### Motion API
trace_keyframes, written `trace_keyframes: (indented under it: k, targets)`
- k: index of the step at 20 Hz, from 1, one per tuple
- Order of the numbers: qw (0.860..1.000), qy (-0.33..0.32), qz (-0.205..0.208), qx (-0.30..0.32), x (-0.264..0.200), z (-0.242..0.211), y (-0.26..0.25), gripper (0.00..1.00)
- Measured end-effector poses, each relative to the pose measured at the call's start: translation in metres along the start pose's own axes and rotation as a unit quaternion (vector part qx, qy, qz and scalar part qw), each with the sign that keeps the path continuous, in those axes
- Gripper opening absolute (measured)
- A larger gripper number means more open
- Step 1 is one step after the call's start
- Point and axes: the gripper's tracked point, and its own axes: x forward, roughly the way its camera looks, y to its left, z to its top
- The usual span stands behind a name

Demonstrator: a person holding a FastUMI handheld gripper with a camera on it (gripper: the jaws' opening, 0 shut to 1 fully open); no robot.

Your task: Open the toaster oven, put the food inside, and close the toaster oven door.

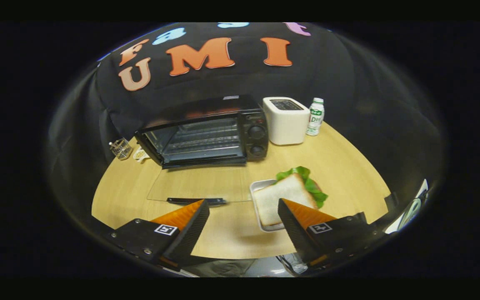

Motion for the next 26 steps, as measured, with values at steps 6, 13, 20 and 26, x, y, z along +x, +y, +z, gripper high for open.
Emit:
trace_keyframes:
  k: [6, 13, 20, 26]
  targets:
    - [0.997, 0.07, 0.004, 0.009, 0.011, -0.001, -0.076, 0.98]
    - [0.979, 0.169, 0.112, 0.033, 0.058, -0.005, -0.092, 0.99]
    - [0.946, 0.251, 0.196, 0.061, 0.08, -0.024, -0.072, 0.76]
    - [0.941, 0.256, 0.21, 0.065, 0.079, -0.021, -0.073, 0.37]
